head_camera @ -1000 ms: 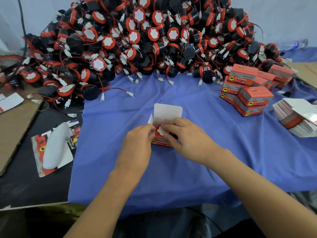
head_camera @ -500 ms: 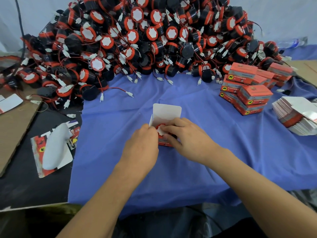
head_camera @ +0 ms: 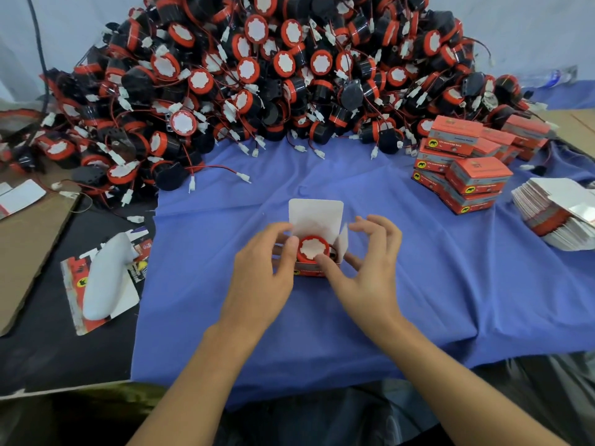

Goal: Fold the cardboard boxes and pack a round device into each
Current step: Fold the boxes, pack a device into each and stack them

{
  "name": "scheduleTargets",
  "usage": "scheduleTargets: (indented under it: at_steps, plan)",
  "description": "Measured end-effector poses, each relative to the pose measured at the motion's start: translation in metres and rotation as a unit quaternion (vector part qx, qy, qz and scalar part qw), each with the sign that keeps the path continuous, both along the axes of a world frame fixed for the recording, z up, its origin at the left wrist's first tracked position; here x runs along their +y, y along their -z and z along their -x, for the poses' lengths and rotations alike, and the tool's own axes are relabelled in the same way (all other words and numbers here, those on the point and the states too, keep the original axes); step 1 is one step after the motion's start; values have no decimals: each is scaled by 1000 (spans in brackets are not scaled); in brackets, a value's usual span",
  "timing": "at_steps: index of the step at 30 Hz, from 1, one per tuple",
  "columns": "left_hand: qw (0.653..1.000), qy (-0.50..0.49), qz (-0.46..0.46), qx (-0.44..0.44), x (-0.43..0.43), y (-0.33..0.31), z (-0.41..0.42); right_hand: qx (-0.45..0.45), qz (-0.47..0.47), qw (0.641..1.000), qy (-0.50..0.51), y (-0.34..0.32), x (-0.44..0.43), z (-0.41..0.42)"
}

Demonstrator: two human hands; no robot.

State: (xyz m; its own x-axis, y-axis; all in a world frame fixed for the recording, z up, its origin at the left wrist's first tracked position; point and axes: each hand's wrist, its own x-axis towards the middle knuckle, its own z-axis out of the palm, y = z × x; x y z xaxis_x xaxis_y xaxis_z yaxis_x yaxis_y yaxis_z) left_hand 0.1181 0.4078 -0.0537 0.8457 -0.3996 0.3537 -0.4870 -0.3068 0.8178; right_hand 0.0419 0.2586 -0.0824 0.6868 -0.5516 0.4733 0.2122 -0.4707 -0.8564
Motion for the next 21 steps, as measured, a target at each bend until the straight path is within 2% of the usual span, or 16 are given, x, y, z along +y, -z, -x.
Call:
scheduleTargets:
  at_steps: [3, 7, 10, 13, 15, 18, 21]
  plan:
    - [999, 14, 41, 2, -2, 7, 0, -29, -66, 997, -6, 0, -2, 0]
    - [997, -23, 65, 27, -3, 18, -6, 14, -139, 989, -38, 1, -13, -4]
    - [998, -15, 43, 34, -4, 19, -10, 47, -117, 991, -50, 2, -12, -8]
    - [999, 6, 22, 49, -5, 18, -13, 59, -148, 986, -51, 4, -11, -9]
    - [995, 12, 41, 87, -5, 18, -17, 57, -171, 981, -75, 4, -13, -9]
    - [976, 38, 115, 179, -5, 24, -19, 74, -135, 983, -98, 3, -13, -9]
    - [976, 75, 124, 164, -6, 27, -16, 87, -133, 983, -87, 4, -13, -11]
